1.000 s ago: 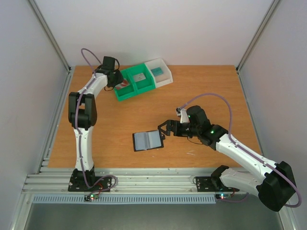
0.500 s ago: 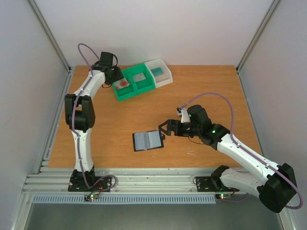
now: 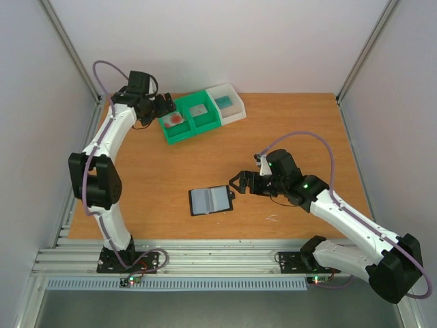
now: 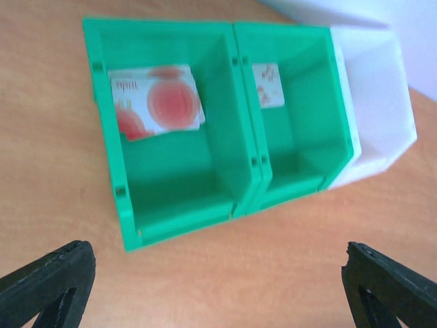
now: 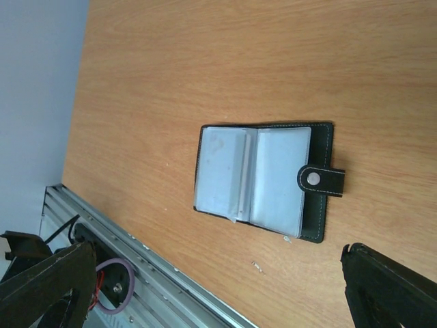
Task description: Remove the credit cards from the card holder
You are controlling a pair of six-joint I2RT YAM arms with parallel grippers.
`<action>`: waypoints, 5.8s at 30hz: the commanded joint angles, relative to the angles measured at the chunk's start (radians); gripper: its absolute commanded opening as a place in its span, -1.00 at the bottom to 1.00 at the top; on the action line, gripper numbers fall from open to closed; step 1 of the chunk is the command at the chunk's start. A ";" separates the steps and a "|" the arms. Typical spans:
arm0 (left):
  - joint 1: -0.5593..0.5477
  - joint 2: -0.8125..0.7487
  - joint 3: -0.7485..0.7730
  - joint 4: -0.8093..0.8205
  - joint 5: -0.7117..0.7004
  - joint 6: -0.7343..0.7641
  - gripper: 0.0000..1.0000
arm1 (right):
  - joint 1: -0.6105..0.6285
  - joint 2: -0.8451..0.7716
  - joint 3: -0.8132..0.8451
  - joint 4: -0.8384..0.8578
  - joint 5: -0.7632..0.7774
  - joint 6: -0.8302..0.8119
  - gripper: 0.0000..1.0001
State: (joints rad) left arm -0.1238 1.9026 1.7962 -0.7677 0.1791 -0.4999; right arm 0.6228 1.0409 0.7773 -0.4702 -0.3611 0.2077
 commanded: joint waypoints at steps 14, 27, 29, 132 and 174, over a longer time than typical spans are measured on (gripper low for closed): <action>-0.038 -0.406 -0.549 0.042 0.297 0.010 0.79 | -0.002 0.123 0.048 -0.006 -0.034 -0.002 0.89; -0.232 -0.452 -0.765 0.159 0.300 -0.030 0.44 | 0.000 0.137 0.021 0.027 -0.018 -0.020 0.42; -0.247 -0.462 -0.802 0.199 0.300 -0.035 0.32 | 0.000 0.150 0.021 0.035 -0.029 -0.021 0.26; -0.301 -0.446 -1.213 0.734 0.489 -0.338 -0.02 | 0.204 0.704 0.109 0.275 0.059 0.070 -0.57; -0.366 -0.311 -1.238 1.011 0.582 -0.470 0.34 | 0.204 0.694 -0.026 0.408 0.089 0.106 -0.86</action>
State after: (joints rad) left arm -0.4538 1.5600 0.5610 0.1677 0.7349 -0.9291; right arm 0.8192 1.7153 0.7872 -0.0425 -0.3073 0.3088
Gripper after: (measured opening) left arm 0.671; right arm 0.062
